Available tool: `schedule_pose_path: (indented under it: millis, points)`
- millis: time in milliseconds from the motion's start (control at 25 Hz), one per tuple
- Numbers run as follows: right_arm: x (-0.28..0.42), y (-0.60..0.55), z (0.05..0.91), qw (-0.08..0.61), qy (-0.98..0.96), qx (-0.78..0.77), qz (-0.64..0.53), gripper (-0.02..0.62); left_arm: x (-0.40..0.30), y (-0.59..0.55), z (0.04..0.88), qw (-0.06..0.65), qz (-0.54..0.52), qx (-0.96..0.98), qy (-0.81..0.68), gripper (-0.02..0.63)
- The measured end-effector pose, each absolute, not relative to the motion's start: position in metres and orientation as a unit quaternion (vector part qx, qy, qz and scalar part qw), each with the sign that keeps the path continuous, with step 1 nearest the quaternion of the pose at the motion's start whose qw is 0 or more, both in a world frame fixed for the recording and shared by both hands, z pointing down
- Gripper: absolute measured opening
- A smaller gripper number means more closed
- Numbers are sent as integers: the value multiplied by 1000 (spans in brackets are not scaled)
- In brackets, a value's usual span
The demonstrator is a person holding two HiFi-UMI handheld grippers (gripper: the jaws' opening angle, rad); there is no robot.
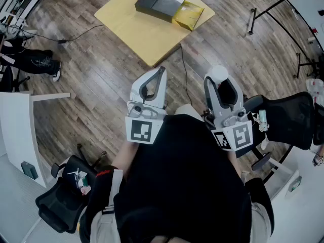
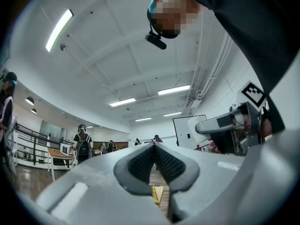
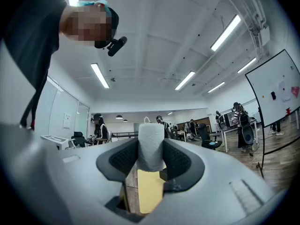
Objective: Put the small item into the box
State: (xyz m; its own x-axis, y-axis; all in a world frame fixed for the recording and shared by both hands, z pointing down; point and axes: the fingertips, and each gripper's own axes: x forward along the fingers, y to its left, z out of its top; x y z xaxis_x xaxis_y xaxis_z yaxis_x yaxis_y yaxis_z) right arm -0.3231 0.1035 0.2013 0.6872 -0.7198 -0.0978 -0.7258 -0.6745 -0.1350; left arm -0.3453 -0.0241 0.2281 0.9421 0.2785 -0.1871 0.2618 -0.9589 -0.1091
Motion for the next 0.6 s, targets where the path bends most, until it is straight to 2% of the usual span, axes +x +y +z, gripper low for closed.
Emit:
schedule_pose_path:
  millis: [160,600]
  points:
    - [-327,110,201,66,410,-909,19,169,-352,-2,225,61,107,-981,-147,2]
    - [-345,107,203,60,400,-914,21,169,-362,-2,224,60,111,-978,-167,2]
